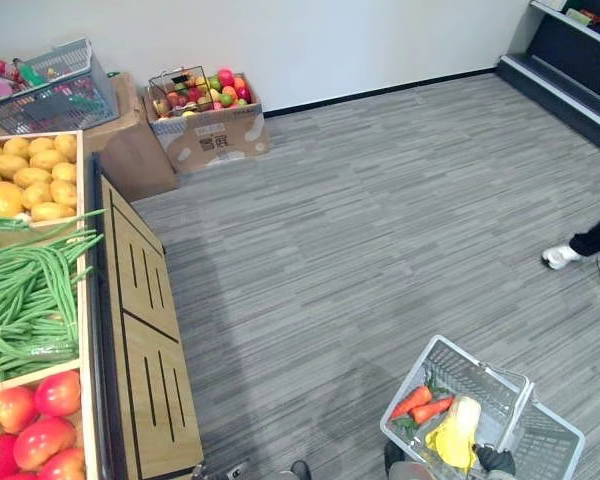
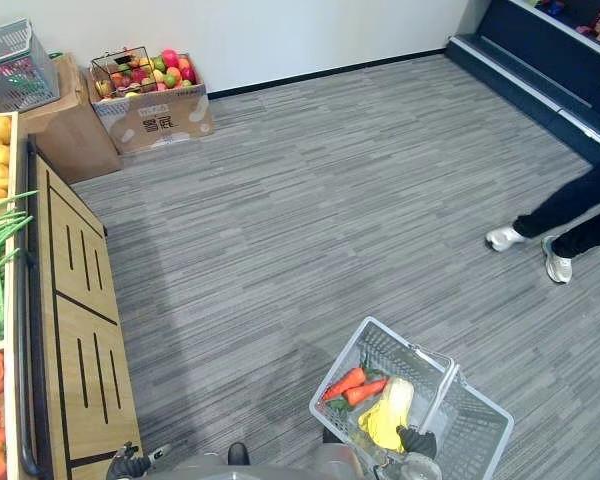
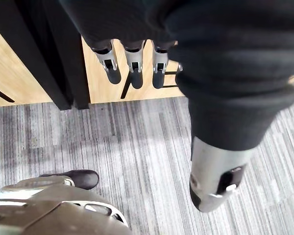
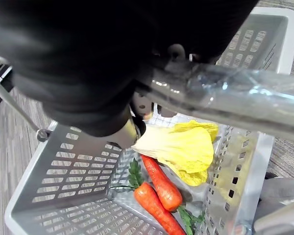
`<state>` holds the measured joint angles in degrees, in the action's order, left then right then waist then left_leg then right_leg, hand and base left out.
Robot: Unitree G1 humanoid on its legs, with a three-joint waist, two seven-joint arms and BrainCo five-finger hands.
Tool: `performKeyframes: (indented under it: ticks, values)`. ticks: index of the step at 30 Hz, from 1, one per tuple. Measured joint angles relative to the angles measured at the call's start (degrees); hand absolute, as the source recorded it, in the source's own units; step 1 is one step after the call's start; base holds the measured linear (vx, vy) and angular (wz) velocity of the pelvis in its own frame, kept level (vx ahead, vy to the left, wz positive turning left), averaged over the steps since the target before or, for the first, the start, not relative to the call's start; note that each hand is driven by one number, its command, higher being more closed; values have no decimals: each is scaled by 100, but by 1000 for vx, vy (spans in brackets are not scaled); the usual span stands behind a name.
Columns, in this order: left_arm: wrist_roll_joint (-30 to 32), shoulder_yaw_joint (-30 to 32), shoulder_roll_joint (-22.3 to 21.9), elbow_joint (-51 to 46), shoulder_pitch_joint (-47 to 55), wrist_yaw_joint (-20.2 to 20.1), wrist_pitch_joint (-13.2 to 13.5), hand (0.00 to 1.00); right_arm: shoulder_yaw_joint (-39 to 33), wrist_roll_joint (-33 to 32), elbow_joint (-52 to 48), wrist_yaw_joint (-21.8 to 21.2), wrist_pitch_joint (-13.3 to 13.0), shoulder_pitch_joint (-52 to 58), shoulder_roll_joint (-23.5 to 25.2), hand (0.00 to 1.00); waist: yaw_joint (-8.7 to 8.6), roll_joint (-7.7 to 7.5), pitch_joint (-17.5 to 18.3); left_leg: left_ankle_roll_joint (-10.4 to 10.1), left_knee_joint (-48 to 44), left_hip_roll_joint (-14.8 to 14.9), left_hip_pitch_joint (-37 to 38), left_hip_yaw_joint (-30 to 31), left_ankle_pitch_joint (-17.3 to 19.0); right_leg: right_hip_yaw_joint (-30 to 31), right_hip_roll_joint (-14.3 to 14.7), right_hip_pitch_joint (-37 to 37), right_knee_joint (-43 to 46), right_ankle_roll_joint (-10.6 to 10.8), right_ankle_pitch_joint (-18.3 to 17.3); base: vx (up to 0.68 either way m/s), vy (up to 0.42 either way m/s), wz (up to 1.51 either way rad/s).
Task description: Pick vegetable in the basket
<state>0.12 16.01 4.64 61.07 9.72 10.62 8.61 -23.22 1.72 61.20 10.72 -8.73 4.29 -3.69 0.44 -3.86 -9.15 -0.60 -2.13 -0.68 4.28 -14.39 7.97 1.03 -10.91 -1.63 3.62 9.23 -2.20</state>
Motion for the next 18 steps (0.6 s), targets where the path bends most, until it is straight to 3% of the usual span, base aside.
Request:
performKeyframes:
  ticks: [8,13,18]
  values:
    - [-8,-40,-8,148,-45,-73,-39,0,-6,-54,247,1,58,66,-107,100,-9,127,110,-52,16,40,-9,741,-129,-905,-7,542,-349,2,-3,-26,-59,44]
    - [-388,-114,-55,225,-52,-85,-43,0,42,-68,274,0,48,60,-172,100,23,224,197,-122,279,111,4,1022,-370,-1225,79,628,-408,-14,-9,-51,-74,33]
    - [-406,-121,-49,294,-73,-80,-46,0,71,-248,335,0,56,103,-180,100,16,229,201,-164,453,190,146,1102,-468,-1368,171,805,-554,-49,15,-26,-49,10]
